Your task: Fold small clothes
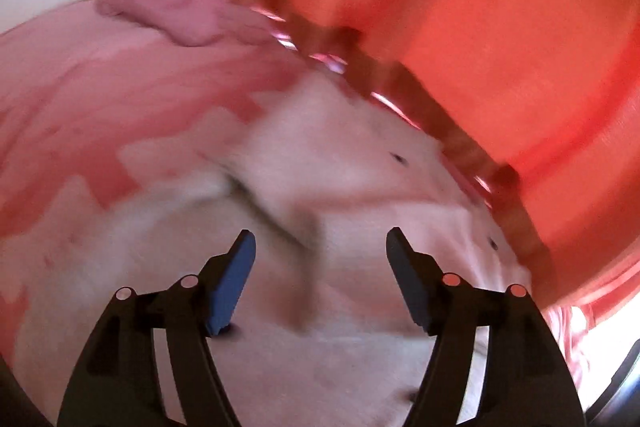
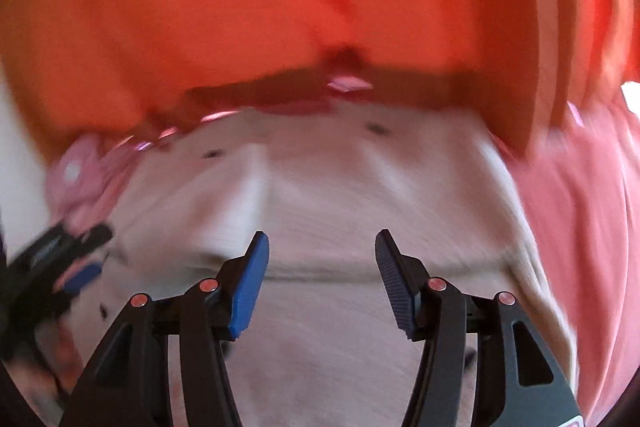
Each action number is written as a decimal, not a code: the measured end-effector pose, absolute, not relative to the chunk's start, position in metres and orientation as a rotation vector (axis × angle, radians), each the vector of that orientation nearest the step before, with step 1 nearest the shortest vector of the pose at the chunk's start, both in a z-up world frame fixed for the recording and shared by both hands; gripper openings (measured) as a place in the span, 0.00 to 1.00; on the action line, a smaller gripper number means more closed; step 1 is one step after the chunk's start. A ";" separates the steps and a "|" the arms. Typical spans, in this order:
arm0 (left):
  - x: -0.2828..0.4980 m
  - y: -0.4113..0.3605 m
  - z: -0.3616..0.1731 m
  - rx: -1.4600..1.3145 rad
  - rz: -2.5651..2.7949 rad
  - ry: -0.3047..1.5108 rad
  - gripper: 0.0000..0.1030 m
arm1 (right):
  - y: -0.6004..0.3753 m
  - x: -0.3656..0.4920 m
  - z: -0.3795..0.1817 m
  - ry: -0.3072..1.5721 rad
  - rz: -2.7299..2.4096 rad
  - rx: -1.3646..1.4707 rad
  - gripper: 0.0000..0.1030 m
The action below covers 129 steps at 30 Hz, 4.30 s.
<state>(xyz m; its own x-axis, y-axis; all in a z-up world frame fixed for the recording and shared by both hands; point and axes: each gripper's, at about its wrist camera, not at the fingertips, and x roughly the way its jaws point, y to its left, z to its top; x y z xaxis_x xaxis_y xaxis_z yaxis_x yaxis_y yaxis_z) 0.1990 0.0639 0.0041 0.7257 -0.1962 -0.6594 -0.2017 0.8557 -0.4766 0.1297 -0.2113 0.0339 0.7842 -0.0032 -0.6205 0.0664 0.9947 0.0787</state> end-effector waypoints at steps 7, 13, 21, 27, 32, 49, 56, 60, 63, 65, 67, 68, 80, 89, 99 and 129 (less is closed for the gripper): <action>0.227 0.104 -0.024 -0.670 0.053 0.841 0.61 | -0.128 0.140 0.007 0.664 0.062 -0.456 0.62; 0.240 0.112 -0.028 -0.729 0.045 0.845 0.61 | -0.097 0.157 -0.019 0.667 0.126 -0.684 0.64; 0.247 0.118 -0.030 -0.763 0.030 0.852 0.58 | -0.206 0.205 0.049 0.716 0.141 0.245 0.08; 0.247 0.113 -0.028 -0.736 0.041 0.856 0.58 | -0.353 0.155 -0.011 0.768 -0.148 0.736 0.16; 0.245 0.113 -0.025 -0.747 0.041 0.847 0.58 | -0.373 0.151 -0.036 0.774 -0.144 0.880 0.28; 0.243 0.130 -0.009 -0.782 0.044 0.727 0.14 | -0.335 0.168 0.072 0.472 0.105 0.690 0.09; 0.247 0.129 -0.029 -0.741 0.081 0.801 0.14 | -0.380 0.187 -0.035 0.756 -0.156 0.815 0.08; 0.248 0.125 -0.024 -0.709 0.088 0.798 0.14 | -0.364 0.188 0.017 0.617 -0.074 0.701 0.08; 0.247 0.126 -0.025 -0.694 0.082 0.805 0.14 | -0.363 0.199 -0.010 0.704 -0.153 0.656 0.08; 0.247 0.126 -0.025 -0.703 0.069 0.814 0.16 | -0.365 0.206 -0.044 0.811 -0.193 0.676 0.06; 0.243 0.124 -0.020 -0.680 0.050 0.830 0.18 | -0.364 0.192 -0.033 0.782 -0.202 0.703 0.11; 0.237 0.124 -0.015 -0.668 0.042 0.830 0.17 | -0.360 0.184 -0.016 0.766 -0.208 0.677 0.14; 0.068 0.164 -0.007 -0.345 -0.163 1.095 0.66 | -0.328 -0.044 -0.015 1.051 -0.085 0.535 0.58; 0.038 0.141 -0.016 -0.381 -0.220 1.169 0.74 | -0.309 -0.062 -0.041 1.110 0.053 0.736 0.55; 0.018 0.162 0.036 -0.440 -0.309 1.078 0.07 | -0.298 -0.090 0.034 0.878 -0.003 0.618 0.06; 0.079 0.104 0.145 -0.240 -0.248 0.693 0.06 | -0.338 -0.030 0.116 0.546 -0.239 0.419 0.05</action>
<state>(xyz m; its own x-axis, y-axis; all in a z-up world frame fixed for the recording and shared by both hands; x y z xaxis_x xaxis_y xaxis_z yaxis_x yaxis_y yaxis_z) 0.0789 0.1035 0.1454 0.7421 -0.3034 -0.5976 0.1448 0.9432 -0.2990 -0.0301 -0.3383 0.1159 0.8300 -0.1086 -0.5472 0.3275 0.8889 0.3203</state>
